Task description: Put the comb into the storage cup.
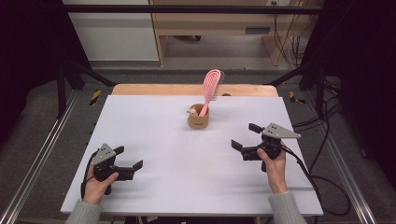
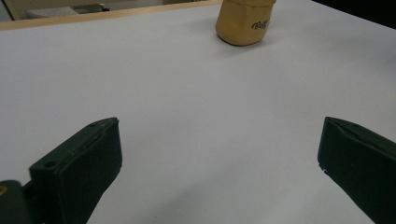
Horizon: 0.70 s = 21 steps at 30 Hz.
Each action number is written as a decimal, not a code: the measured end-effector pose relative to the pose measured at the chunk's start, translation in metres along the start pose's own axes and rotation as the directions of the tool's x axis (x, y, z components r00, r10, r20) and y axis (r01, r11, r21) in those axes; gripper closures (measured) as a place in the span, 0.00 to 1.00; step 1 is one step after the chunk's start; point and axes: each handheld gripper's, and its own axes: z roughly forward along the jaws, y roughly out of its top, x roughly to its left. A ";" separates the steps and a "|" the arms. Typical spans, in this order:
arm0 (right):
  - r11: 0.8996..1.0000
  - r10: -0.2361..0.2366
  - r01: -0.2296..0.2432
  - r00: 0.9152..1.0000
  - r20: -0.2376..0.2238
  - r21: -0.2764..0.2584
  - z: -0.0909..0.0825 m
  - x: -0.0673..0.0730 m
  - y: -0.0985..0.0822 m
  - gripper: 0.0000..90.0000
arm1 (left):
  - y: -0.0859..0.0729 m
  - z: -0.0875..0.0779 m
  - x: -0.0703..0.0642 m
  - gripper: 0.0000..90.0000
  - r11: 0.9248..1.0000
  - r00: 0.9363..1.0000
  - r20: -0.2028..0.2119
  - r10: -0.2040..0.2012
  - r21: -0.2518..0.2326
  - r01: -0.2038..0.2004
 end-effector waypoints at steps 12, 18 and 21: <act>0.999 0.028 -0.028 0.999 0.022 0.016 -0.016 -0.012 -0.029 0.01 | 0.000 0.000 0.000 0.00 1.000 1.000 0.001 0.003 0.002 -0.003; 0.998 0.052 -0.053 0.998 0.029 0.035 -0.023 -0.016 -0.043 0.01 | 0.000 0.001 -0.001 0.00 1.000 1.000 0.004 0.007 0.003 -0.007; 0.997 0.064 -0.066 0.997 0.033 0.046 -0.026 -0.021 -0.049 0.00 | 0.000 0.001 -0.001 0.00 1.000 1.000 0.003 0.008 0.005 -0.008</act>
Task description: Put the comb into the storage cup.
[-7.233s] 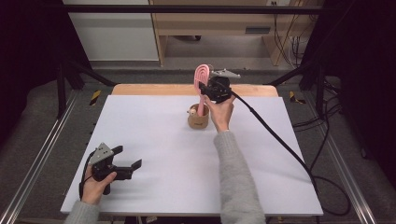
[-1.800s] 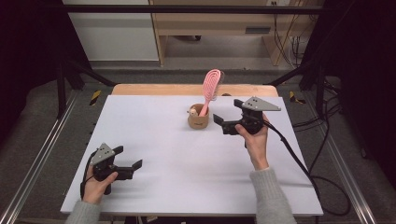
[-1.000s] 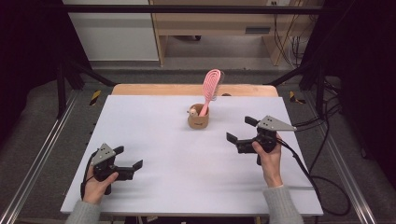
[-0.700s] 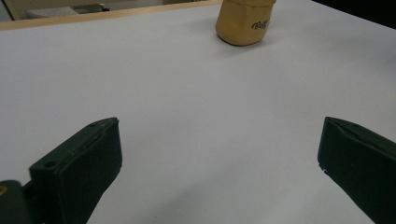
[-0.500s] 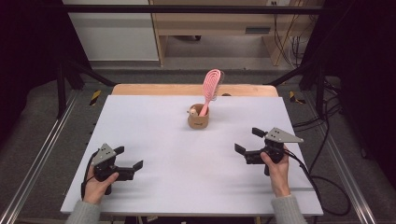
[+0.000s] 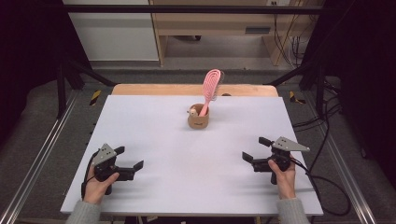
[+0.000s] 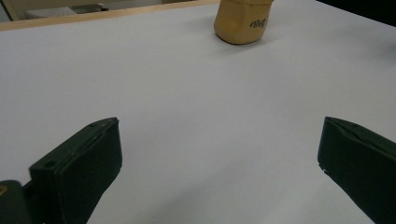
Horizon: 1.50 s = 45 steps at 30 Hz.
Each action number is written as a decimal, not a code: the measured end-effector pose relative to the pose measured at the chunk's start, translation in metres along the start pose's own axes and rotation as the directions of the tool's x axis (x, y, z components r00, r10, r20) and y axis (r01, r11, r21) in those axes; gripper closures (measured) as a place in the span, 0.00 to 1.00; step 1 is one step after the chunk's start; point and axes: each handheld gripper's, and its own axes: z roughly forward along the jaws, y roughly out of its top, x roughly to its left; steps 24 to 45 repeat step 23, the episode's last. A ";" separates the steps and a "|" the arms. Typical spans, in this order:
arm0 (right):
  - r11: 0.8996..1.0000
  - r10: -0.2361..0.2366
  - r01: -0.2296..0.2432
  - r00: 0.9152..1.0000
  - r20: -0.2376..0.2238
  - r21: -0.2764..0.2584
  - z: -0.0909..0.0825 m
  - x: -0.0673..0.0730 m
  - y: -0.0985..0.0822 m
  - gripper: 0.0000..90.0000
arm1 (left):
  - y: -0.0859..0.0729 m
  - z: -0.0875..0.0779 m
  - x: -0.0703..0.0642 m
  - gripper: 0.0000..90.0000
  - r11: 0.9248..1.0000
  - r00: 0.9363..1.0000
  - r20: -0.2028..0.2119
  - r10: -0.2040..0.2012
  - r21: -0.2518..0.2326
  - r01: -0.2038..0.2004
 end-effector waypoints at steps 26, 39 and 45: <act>0.999 0.007 -0.007 1.000 -0.002 0.039 -0.004 -0.008 -0.010 0.00 | 0.000 0.001 0.000 0.00 1.000 1.000 -0.003 0.007 0.002 -0.007; 0.999 0.007 -0.007 1.000 -0.002 0.039 -0.004 -0.008 -0.010 0.00 | 0.000 0.001 0.000 0.00 1.000 1.000 -0.003 0.007 0.002 -0.007; 0.999 0.007 -0.007 1.000 -0.002 0.039 -0.004 -0.008 -0.010 0.00 | 0.000 0.001 0.000 0.00 1.000 1.000 -0.003 0.007 0.002 -0.007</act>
